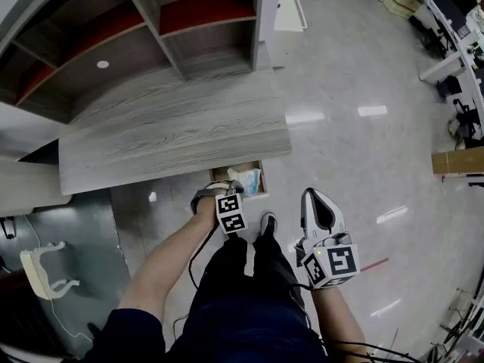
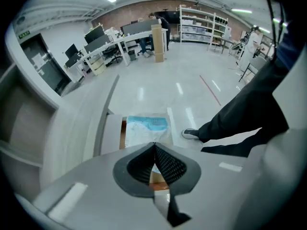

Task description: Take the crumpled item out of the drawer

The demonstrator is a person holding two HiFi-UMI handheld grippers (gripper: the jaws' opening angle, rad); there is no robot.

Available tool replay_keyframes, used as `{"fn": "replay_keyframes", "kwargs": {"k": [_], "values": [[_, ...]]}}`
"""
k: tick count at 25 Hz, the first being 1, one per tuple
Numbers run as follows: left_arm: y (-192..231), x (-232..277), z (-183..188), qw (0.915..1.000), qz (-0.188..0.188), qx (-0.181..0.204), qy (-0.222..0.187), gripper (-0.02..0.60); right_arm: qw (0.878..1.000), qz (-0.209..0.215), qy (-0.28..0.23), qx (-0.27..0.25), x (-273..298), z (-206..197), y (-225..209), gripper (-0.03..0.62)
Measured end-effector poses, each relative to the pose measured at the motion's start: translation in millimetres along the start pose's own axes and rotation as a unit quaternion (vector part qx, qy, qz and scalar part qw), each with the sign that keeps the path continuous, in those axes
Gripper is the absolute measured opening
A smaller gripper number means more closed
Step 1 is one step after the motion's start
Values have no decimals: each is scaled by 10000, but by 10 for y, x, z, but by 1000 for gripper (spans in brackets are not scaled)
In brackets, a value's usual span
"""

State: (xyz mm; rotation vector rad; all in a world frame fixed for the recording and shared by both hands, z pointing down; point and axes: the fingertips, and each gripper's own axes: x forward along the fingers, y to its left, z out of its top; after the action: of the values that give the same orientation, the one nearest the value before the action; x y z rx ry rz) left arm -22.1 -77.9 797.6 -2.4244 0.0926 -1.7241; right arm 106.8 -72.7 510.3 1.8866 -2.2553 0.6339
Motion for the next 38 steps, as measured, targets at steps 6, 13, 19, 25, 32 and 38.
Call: {"fn": "replay_keyframes", "kwargs": {"k": [6,13,19,25,32,38], "values": [[157,-646,305,9964,554,355,-532,5,9991,315,-185,-196,140,207,214,6],[726,-907,310,9912,1232,152,-453,5,9966,553,-424,-432,246,503,361,6],[1288,-804,196,9867,1611,-5,-204,5,9955,481,-584,-566,270,763,313,6],[1663,-535,-1,9857,1655,194,251,5,9963,98,-641,-568,182,826,54,6],[1918,-258,-85,9842,1677,197,533,5,9960,-347,-675,-470,73,813,-188,6],[1965,-173,-65,9859,1591,78,520,8,9957,-492,-659,-430,2,791,-211,6]]}}
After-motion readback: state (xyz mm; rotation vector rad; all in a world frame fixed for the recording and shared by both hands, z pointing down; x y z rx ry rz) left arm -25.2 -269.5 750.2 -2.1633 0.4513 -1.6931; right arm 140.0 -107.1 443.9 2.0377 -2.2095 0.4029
